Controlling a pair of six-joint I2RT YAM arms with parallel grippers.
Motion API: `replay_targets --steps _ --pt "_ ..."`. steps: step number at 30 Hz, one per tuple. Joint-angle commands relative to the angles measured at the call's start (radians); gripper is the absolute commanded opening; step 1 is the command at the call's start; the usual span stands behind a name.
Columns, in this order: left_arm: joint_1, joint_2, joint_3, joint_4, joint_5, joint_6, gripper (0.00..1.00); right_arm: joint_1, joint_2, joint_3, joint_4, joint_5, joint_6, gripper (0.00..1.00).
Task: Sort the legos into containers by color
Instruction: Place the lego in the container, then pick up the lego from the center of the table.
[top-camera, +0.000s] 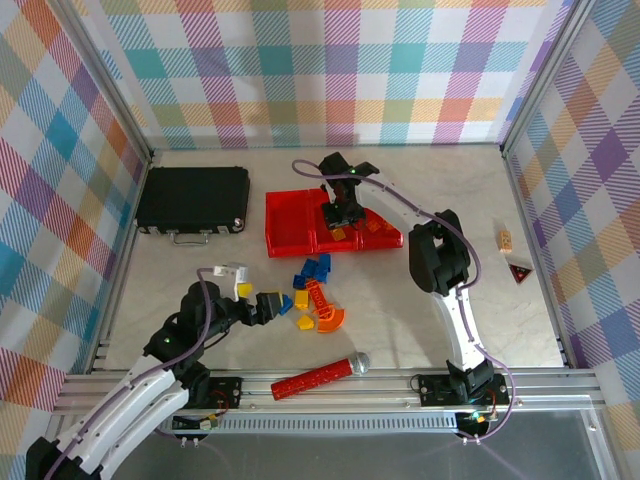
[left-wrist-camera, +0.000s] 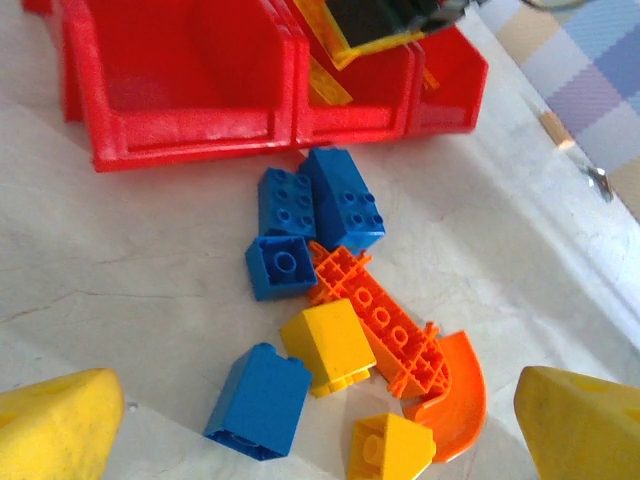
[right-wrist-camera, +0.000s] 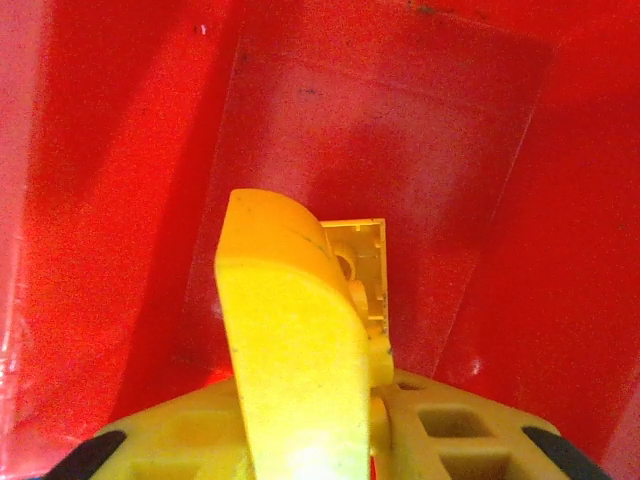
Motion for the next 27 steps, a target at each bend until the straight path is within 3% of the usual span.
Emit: replay_targets --steps 1,5,12,20,27 --pt "-0.038 0.027 0.029 0.039 -0.036 0.040 1.00 0.003 0.007 0.041 -0.030 -0.013 -0.013 0.37" --pt "-0.052 0.029 0.030 0.039 -0.058 0.044 1.00 0.002 -0.009 0.041 -0.037 -0.015 -0.010 0.43" --pt "-0.057 0.017 0.026 0.033 -0.083 0.041 1.00 0.005 -0.097 0.006 -0.052 -0.037 0.010 0.46" --pt "-0.059 0.005 0.024 0.030 -0.094 0.038 1.00 0.035 -0.336 -0.261 0.052 -0.103 0.101 0.49" --pt "-0.060 -0.011 0.022 0.024 -0.108 0.038 1.00 0.136 -0.496 -0.489 0.114 -0.117 0.190 0.59"
